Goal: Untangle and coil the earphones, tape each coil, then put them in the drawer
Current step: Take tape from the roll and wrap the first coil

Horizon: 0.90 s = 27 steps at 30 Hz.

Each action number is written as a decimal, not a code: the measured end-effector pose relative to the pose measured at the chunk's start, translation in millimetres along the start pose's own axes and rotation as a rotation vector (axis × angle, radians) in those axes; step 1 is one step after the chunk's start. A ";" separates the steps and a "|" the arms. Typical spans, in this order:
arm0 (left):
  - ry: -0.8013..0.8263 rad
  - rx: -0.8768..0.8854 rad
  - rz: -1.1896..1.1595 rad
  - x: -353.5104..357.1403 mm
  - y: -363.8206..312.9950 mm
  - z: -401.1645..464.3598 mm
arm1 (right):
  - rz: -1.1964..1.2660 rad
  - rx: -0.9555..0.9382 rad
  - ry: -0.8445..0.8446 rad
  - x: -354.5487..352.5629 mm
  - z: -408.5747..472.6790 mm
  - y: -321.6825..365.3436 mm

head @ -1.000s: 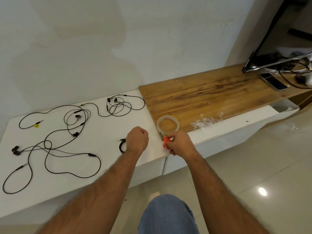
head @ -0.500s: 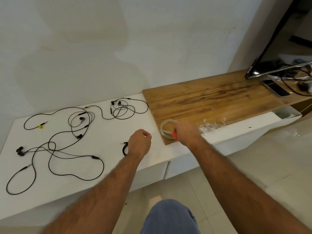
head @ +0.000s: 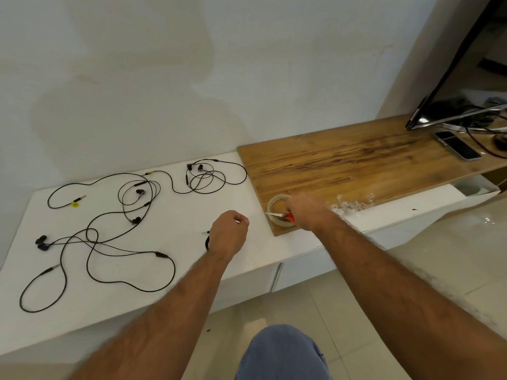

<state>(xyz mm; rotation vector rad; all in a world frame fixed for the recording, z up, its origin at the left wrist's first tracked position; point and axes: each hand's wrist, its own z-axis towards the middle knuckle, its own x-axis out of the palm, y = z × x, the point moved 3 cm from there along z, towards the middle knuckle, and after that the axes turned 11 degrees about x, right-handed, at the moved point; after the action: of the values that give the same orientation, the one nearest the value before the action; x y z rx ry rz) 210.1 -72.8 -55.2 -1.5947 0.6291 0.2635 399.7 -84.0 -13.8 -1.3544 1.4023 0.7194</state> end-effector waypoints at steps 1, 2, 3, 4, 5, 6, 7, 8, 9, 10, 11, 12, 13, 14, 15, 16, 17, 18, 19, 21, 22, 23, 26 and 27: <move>0.000 -0.006 -0.024 -1.5 0.3 -0.7 | 0.024 0.016 -0.004 -1.3 -0.7 -0.2; -0.002 -0.010 -0.046 -4.2 0.4 -2.4 | 0.057 0.037 -0.020 -4.1 -2.3 0.5; -0.005 -0.009 -0.061 -7.1 0.0 -4.2 | 0.114 0.068 -0.048 -7.1 -3.9 1.4; -0.003 -0.008 -0.074 -9.1 -1.3 -5.5 | 0.204 0.107 -0.087 -9.9 -5.5 1.9; 0.003 -0.009 -0.094 -11.9 -2.5 -7.2 | 0.321 0.141 -0.123 -12.3 -7.2 3.5; 0.017 -0.013 -0.125 -15.6 -3.7 -9.0 | 0.455 0.163 -0.143 -15.1 -10.1 7.3; 0.038 -0.020 -0.162 -19.4 -4.9 -11.0 | 0.611 0.167 -0.136 -16.9 -13.1 12.5; 0.061 -0.026 -0.192 -24.9 -5.9 -13.5 | 0.801 0.155 -0.100 -17.0 -16.0 20.0; 0.082 -0.026 -0.210 -31.0 -6.5 -15.8 | 1.017 0.134 -0.033 -16.4 -20.1 29.4; 0.093 -0.020 -0.215 -38.4 -7.0 -18.7 | 1.227 0.111 0.054 -15.5 -25.8 40.4; 0.095 -0.011 -0.212 -46.2 -6.9 -21.4 | 1.395 0.095 0.130 -14.4 -31.4 51.0; 0.088 0.000 -0.208 -53.8 -7.0 -24.0 | 1.509 0.083 0.178 -13.1 -36.4 60.1; 0.072 0.011 -0.203 -62.7 -6.4 -26.9 | 1.576 0.074 0.204 -12.2 -40.4 69.8; 0.055 0.018 -0.200 -71.4 -5.9 -29.9 | 1.623 0.067 0.218 -11.1 -44.0 79.1; 0.040 0.021 -0.196 -79.9 -4.7 -32.8 | 1.658 0.060 0.226 -10.0 -47.0 88.2; 0.028 0.019 -0.191 -88.2 -2.9 -35.6 | 1.686 0.052 0.229 -9.5 -50.2 97.5; 0.021 0.015 -0.190 -94.4 -0.9 -37.9 | 1.707 0.043 0.228 -8.9 -53.5 104.6; 0.011 0.013 -0.190 -101.1 1.8 -40.1 | 1.717 0.026 0.226 -8.7 -56.5 112.3; 0.000 0.011 -0.193 -107.2 4.7 -41.9 | 1.716 0.002 0.219 -8.7 -59.2 119.3; -0.023 0.002 -0.196 -117.1 10.6 -45.2 | 1.692 -0.045 0.203 -8.4 -63.2 130.7; -0.031 -0.002 -0.195 -120.4 12.9 -46.3 | 1.676 -0.063 0.197 -8.0 -64.4 134.1; -0.039 -0.007 -0.191 -123.5 16.1 -47.5 | 1.658 -0.078 0.195 -8.0 -65.5 137.7; -0.050 -0.018 -0.173 -129.0 24.3 -49.9 | 1.604 -0.119 0.202 -6.0 -68.6 145.1; -0.053 -0.024 -0.172 -129.9 26.9 -50.1 | 1.596 -0.128 0.201 -5.2 -69.2 147.4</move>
<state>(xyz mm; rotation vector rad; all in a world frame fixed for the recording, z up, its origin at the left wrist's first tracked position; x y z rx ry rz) 79.3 -90.8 -3.5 -1.6486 0.4464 0.1849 240.4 -117.5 -20.5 -0.0887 2.5290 1.6755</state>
